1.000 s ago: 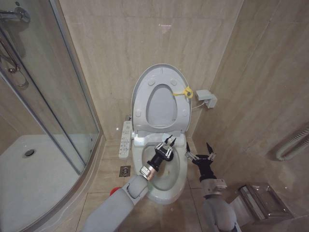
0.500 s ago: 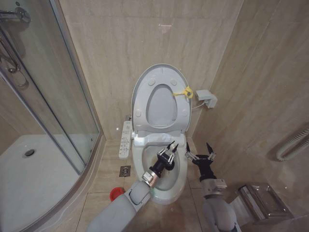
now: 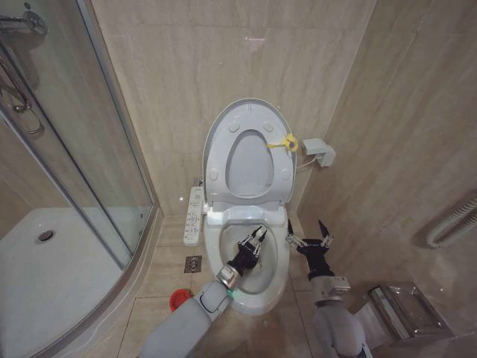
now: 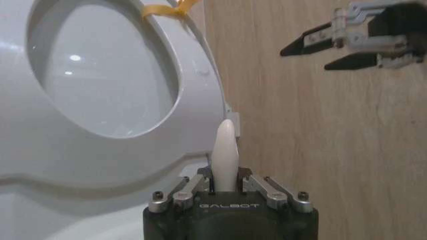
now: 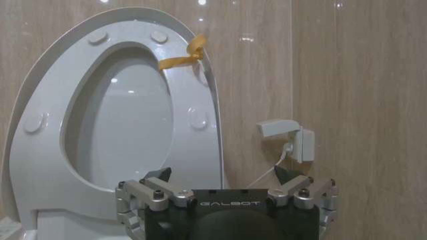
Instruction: Open the toilet lid, clean the toilet bowl with a toilet brush, close the toilet lid, and flush.
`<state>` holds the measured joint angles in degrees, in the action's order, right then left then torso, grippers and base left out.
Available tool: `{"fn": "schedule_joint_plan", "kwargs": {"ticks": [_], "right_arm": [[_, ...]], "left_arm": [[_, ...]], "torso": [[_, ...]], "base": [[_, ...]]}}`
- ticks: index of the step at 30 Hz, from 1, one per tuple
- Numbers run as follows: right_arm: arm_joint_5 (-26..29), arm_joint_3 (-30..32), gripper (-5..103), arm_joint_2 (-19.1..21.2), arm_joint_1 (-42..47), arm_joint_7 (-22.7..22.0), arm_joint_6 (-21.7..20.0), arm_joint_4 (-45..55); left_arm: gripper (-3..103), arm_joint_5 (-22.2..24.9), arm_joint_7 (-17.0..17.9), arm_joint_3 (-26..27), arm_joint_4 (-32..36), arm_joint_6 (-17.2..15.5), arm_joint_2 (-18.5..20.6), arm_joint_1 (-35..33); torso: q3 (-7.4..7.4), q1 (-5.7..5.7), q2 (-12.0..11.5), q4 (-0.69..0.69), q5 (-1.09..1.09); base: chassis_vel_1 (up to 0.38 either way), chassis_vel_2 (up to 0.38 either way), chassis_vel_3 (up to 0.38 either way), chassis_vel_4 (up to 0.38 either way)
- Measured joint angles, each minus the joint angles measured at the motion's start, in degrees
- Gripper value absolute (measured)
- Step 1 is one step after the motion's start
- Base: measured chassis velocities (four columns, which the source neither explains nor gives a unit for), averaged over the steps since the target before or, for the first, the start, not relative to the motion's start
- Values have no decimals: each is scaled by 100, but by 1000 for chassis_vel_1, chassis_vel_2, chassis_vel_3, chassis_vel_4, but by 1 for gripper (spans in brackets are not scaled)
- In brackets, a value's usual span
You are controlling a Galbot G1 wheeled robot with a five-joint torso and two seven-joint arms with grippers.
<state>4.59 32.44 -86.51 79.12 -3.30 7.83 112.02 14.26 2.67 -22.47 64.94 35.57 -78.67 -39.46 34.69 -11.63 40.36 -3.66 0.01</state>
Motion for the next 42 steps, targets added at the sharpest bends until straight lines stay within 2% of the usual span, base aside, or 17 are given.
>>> {"fn": "schedule_joint_plan", "kwargs": {"ticks": [5,8,16,18,27,32,36,42], "right_arm": [[0,0,100,0,0,0,0,0],[0,0,100,0,0,0,0,0],[0,1,100,0,0,0,0,0],[0,0,100,0,0,0,0,0],[0,0,100,0,0,0,0,0],[0,1,100,0,0,0,0,0],[0,0,100,0,0,0,0,0],[0,1,100,0,0,0,0,0]], "left_arm": [[22,-2,4,-143,535,-70,64,-123],[22,4,-1,-179,621,-90,93,-146],[22,-2,-96,41,-215,105,84,53],[22,-2,-98,60,-242,122,88,62],[22,52,-95,-125,541,19,213,-119],[22,62,-140,-79,220,48,197,-57],[22,-218,-76,64,12,2,211,-1],[22,-131,-56,-35,465,-52,276,-77]], "torso": [[0,0,0,-1,-1],[0,0,0,-1,-2],[0,0,0,0,-1],[0,0,0,1,0],[0,0,0,-2,-1],[0,0,0,-1,-1],[0,0,0,1,-1],[0,0,0,-2,-1]], "base": [[0,0,0,0],[0,0,0,0],[0,0,0,0],[0,0,0,0],[0,0,0,0],[0,0,0,0],[0,0,0,0],[0,0,0,0]]}}
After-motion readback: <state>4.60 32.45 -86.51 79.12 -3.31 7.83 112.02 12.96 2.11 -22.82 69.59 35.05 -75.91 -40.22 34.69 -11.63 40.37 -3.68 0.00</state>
